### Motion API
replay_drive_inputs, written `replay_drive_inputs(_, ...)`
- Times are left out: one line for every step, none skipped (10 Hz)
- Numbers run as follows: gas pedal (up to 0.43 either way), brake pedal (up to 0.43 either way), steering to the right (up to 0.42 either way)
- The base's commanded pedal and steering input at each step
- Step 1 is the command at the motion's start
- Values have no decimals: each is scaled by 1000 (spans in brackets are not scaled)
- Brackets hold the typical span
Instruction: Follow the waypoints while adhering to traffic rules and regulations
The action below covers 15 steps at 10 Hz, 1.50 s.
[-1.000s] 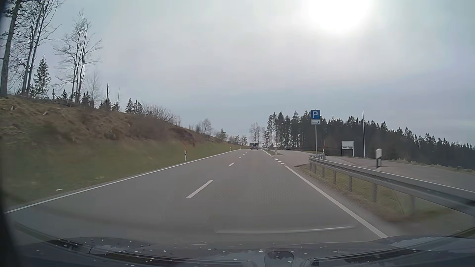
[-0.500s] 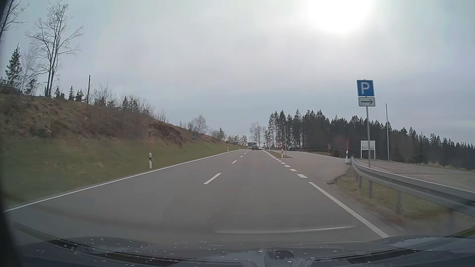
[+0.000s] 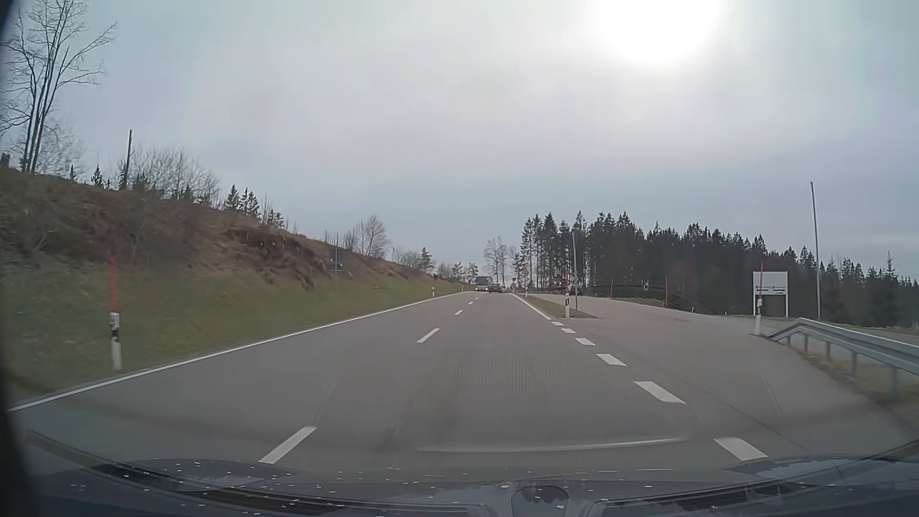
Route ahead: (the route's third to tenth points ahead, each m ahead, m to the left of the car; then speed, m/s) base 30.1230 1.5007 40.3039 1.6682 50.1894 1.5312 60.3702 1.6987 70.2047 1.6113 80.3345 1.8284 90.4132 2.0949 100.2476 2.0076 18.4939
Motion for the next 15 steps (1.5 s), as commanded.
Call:
replay_drive_inputs(87, 0, 0)
replay_drive_inputs(87, 0, 1)
replay_drive_inputs(87, 0, 0)
replay_drive_inputs(87, 0, 1)
replay_drive_inputs(87, 0, 1)
replay_drive_inputs(87, 0, 1)
replay_drive_inputs(87, 0, 1)
replay_drive_inputs(87, 0, 1)
replay_drive_inputs(67, 0, 1)
replay_drive_inputs(67, 0, 1)
replay_drive_inputs(67, 0, 1)
replay_drive_inputs(79, 0, 1)
replay_drive_inputs(79, 0, 1)
replay_drive_inputs(79, 0, 1)
replay_drive_inputs(110, 0, 1)
